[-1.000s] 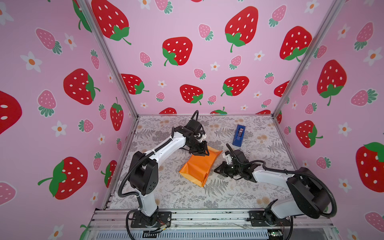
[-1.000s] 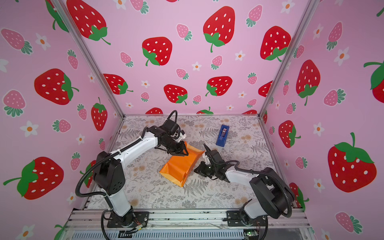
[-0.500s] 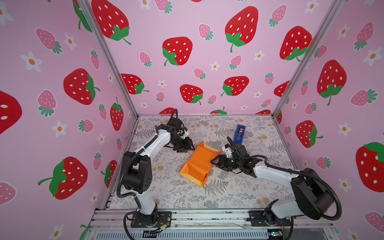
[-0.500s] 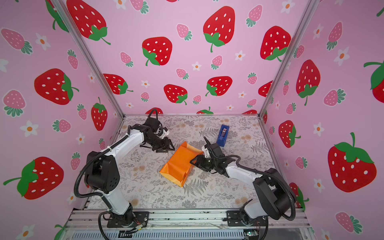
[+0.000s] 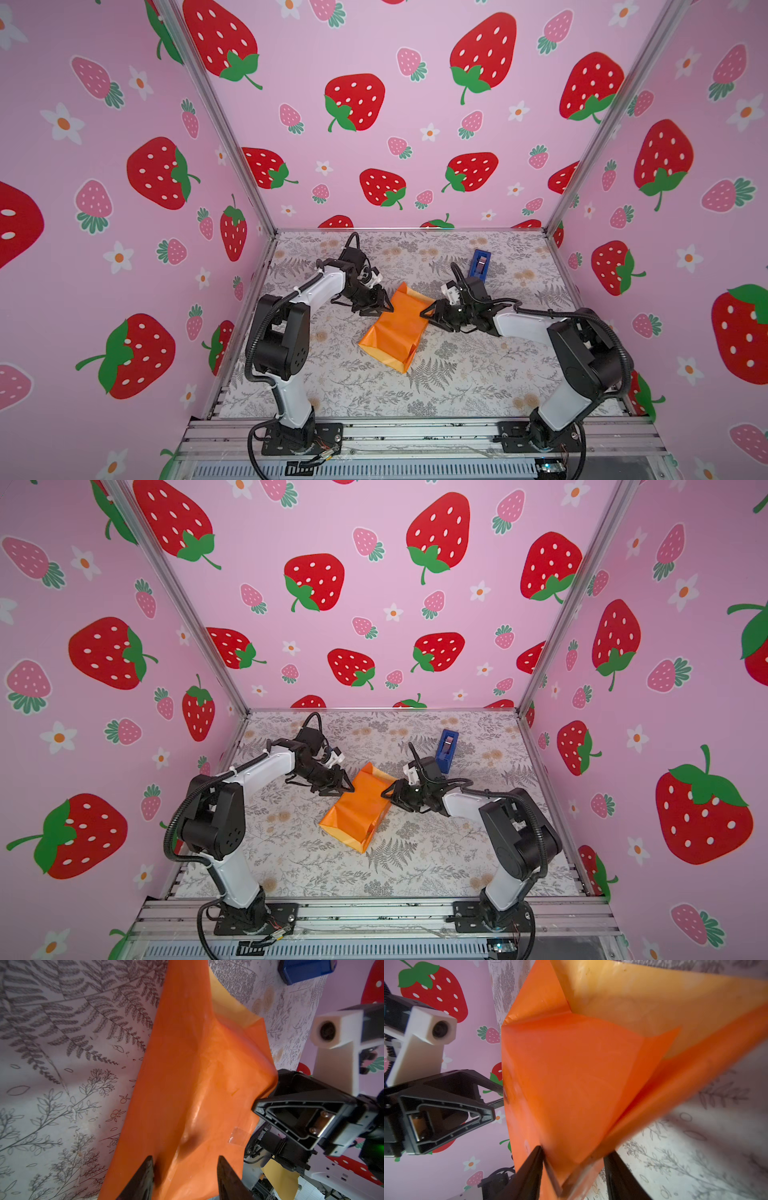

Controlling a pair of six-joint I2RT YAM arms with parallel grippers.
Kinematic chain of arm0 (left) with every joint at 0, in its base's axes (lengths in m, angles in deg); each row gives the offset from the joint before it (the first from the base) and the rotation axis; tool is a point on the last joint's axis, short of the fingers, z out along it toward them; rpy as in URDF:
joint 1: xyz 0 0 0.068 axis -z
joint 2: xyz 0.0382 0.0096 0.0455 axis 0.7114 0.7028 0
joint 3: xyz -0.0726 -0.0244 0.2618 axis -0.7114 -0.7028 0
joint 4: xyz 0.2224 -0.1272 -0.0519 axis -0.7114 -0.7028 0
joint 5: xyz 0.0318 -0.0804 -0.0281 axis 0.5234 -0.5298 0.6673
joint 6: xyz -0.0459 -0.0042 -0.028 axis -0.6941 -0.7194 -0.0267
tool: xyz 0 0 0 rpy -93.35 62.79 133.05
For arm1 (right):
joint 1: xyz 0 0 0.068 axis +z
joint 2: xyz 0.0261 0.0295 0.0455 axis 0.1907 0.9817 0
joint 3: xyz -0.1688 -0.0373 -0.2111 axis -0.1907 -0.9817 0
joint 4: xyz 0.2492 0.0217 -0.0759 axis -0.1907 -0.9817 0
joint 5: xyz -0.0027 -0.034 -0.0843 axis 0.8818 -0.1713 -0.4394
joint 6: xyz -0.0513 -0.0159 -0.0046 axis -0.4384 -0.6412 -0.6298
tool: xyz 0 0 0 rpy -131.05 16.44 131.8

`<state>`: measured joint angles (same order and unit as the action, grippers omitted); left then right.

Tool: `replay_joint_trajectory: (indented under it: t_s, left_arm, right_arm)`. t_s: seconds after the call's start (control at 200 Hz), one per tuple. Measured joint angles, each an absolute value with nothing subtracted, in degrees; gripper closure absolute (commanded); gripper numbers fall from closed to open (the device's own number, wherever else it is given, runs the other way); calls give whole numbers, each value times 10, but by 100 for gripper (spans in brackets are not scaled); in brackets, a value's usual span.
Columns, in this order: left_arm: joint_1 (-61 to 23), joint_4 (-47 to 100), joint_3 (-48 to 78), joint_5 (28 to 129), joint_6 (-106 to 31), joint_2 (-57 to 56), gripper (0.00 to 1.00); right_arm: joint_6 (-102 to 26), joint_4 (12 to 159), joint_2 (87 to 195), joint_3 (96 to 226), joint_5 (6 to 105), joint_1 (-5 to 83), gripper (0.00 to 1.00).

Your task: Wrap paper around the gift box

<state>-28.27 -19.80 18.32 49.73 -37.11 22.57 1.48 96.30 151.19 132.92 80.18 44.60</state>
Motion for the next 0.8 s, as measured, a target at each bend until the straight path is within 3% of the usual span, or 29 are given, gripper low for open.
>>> replay_joint_trajectory:
  t_s: [0.325,0.6,0.71,0.8]
  left_arm:
    - [-258,-155,139,507,-422,197,53]
    - [-208,-157,103,637,-429,52,47]
    - [-194,-148,62,687,-417,-35,31]
    - [-200,-136,33,715,-412,-96,7]
  right_arm:
    - [-45,930,1578,1419,830,407,60]
    - [-110,862,1478,1382,794,399,49]
    - [-122,862,1414,1342,786,399,49]
    - [-127,860,1386,1322,782,399,49]
